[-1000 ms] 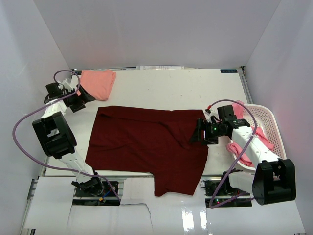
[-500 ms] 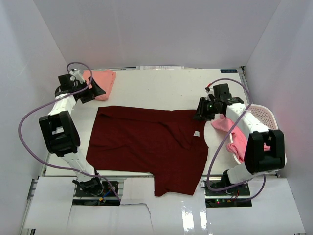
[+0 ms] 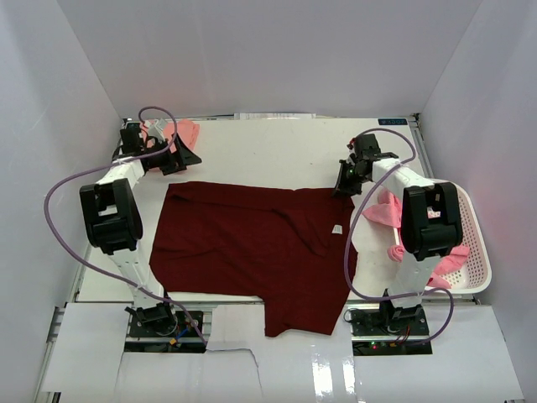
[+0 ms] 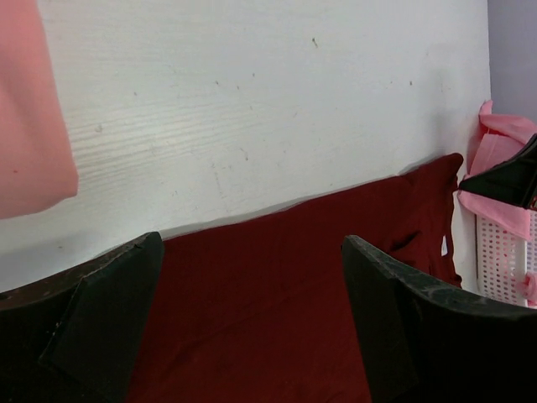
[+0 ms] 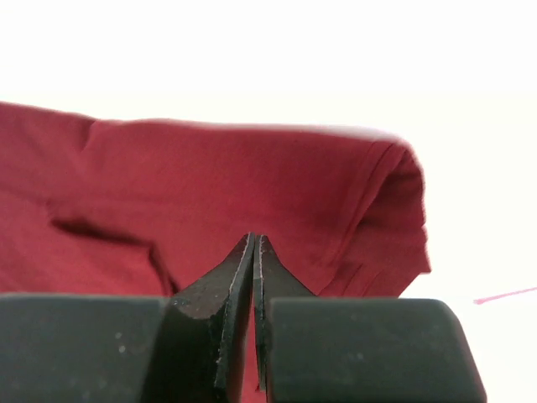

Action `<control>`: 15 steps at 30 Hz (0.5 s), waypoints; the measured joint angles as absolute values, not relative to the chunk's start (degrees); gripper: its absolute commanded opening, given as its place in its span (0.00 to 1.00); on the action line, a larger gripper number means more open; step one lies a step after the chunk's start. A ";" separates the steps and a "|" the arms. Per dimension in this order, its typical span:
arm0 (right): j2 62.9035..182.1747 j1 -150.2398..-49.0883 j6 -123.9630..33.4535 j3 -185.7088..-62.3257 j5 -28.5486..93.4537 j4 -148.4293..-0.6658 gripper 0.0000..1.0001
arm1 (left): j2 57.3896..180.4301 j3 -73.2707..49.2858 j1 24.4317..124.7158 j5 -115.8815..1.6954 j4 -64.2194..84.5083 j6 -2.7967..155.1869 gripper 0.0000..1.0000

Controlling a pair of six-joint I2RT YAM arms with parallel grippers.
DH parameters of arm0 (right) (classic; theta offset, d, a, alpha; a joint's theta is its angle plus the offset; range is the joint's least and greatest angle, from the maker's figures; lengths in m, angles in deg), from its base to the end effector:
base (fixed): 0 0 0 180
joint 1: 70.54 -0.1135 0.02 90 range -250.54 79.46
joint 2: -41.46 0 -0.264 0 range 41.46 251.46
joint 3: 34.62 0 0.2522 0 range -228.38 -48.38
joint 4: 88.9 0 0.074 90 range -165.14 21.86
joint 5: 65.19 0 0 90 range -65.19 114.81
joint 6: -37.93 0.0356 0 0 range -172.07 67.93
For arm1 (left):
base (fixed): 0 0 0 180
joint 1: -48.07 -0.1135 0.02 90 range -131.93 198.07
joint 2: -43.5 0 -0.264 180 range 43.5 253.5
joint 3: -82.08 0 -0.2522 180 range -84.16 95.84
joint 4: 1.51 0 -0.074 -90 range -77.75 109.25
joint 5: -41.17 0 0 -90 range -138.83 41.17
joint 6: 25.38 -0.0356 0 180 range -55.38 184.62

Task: Fold and stack the t-shirts
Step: Fold the flattened tshirt in 1/3 of the way

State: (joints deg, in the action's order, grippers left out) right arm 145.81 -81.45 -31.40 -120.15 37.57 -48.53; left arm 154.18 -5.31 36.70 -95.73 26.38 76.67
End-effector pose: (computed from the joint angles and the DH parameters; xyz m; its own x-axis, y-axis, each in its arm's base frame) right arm 0.3715 0.0796 0.1945 -0.8934 0.1784 -0.4123 0.0210 0.9334 0.3583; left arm 0.4182 0.0576 0.2116 -0.7650 -0.2993 -0.5703 0.2078 0.7234 -0.6584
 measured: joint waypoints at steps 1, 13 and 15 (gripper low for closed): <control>146.62 -81.48 -31.36 -120.74 36.78 -48.58 0.08 | 155.01 -5.31 37.07 -95.81 26.38 76.60 0.98; 153.95 -81.48 -31.27 -124.59 31.16 -47.70 0.08 | 159.42 -5.57 41.13 -95.99 26.82 75.07 0.98; 155.02 -81.48 -31.29 -126.34 30.75 -47.20 0.08 | 159.42 -5.57 41.13 -95.94 26.82 74.88 0.98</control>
